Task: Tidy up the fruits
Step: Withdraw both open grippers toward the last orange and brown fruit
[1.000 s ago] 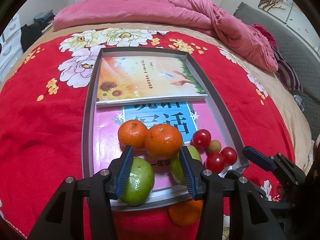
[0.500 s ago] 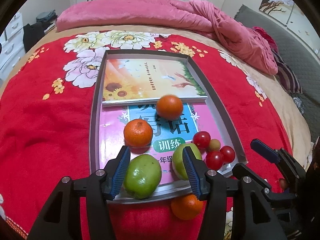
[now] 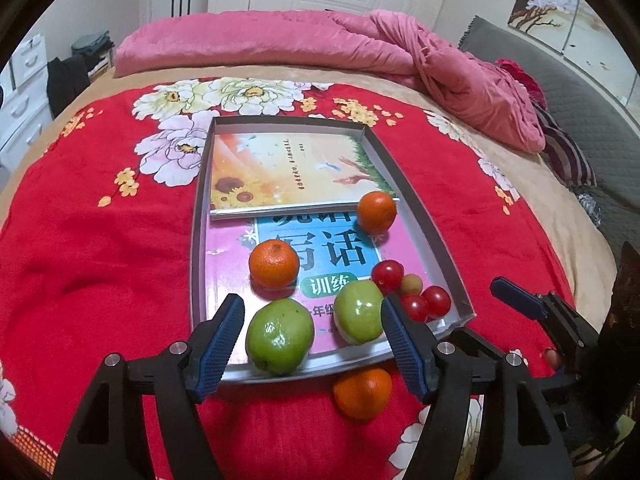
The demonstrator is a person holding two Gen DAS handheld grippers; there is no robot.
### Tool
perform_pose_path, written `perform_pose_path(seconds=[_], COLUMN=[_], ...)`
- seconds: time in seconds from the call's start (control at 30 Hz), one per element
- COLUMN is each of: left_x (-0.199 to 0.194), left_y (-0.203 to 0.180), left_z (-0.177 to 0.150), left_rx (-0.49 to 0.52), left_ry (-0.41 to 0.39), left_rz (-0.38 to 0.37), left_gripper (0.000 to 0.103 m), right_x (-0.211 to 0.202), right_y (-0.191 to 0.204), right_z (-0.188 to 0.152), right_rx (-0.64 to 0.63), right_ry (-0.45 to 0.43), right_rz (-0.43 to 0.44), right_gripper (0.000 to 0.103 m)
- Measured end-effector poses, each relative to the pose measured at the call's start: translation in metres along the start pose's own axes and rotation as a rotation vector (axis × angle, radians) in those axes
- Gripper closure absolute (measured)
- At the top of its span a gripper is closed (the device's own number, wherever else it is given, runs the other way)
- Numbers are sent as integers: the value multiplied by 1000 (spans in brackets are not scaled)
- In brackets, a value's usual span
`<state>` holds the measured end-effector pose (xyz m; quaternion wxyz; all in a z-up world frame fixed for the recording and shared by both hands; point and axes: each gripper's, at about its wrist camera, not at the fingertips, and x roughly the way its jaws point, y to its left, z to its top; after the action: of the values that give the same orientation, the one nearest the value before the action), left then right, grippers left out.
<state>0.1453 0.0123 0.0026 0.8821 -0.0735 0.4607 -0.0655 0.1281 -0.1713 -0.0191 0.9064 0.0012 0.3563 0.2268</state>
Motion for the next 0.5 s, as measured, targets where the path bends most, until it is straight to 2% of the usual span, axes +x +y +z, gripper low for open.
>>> perform_pose_path(seconds=[0.13,0.5], left_x=[-4,-11], left_y=[-2,-7], left_z=[-7,-29], left_rx=[3,31], left_ry=[8,46], left_rz=[-20,-47], left_gripper=[30,30], right_x=[-5,-1], right_y=[3,8], right_z=[-4,-20], right_rx=[-9,-22], right_ry=[11,111], right_rz=[6,3], right_gripper=[22,22])
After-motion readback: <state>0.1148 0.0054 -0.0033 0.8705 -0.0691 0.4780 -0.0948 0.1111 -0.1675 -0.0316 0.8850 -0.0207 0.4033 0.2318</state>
